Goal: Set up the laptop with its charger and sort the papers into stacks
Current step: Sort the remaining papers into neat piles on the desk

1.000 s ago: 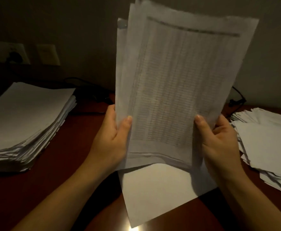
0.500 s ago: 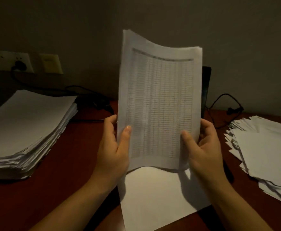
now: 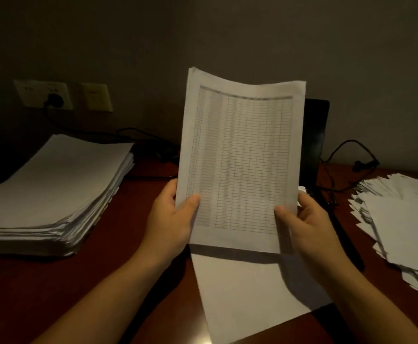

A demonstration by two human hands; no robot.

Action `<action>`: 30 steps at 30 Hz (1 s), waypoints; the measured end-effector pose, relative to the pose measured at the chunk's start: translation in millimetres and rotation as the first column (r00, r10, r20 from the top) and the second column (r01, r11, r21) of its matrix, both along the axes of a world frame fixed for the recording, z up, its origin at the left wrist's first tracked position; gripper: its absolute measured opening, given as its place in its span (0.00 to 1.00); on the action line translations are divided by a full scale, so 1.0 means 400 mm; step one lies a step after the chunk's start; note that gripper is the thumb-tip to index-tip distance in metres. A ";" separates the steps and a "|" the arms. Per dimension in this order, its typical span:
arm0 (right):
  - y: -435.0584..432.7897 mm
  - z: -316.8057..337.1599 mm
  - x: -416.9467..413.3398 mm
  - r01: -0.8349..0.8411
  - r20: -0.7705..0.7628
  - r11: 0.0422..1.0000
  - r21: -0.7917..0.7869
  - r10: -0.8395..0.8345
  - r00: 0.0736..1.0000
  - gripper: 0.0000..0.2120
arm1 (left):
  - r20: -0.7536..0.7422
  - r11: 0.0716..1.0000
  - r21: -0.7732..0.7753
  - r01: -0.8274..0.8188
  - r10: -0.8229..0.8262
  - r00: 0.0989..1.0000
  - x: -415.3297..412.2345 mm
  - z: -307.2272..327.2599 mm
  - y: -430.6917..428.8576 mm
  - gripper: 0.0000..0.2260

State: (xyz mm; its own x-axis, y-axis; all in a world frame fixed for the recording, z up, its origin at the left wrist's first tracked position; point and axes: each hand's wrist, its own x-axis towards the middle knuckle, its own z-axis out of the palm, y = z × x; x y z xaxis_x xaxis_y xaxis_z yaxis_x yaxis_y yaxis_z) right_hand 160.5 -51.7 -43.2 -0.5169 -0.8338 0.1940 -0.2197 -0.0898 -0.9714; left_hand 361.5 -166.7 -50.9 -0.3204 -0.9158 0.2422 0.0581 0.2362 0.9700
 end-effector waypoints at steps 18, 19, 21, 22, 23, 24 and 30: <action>-0.342 0.052 0.364 -0.204 0.064 0.979 0.025 0.203 0.977 0.38 | 0.364 0.918 -0.101 -0.384 0.393 0.845 0.417 0.146 -0.272 0.22; -0.359 0.054 0.388 -0.225 0.048 0.974 0.039 0.223 0.974 0.39 | 0.380 0.913 -0.095 -0.396 0.401 0.833 0.444 0.143 -0.289 0.23; -0.390 0.056 0.432 -0.257 0.026 0.963 0.086 0.256 0.966 0.39 | 0.416 0.903 -0.086 -0.422 0.417 0.808 0.496 0.133 -0.325 0.22; -0.404 0.056 0.451 -0.274 0.022 0.955 0.111 0.273 0.962 0.40 | 0.433 0.896 -0.080 -0.437 0.426 0.794 0.520 0.128 -0.343 0.21; -0.418 0.054 0.468 -0.291 0.020 0.947 0.134 0.291 0.957 0.40 | 0.446 0.889 -0.074 -0.452 0.434 0.783 0.543 0.123 -0.360 0.20; -0.432 0.052 0.483 -0.305 0.019 0.940 0.153 0.306 0.952 0.39 | 0.462 0.884 -0.069 -0.462 0.439 0.770 0.565 0.120 -0.374 0.18; -0.476 0.040 0.550 -0.349 -0.022 0.910 0.224 0.363 0.932 0.38 | 0.516 0.873 -0.069 -0.482 0.445 0.732 0.661 0.109 -0.422 0.15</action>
State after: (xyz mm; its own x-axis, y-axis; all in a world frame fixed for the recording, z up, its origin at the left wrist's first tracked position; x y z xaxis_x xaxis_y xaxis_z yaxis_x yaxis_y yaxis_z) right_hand 380.7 -242.1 -27.4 -0.1706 -0.9853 0.0130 -0.2716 0.0343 -0.9618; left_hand 625.8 -335.7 -7.5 0.0908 -0.9904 0.1047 -0.5380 0.0397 0.8420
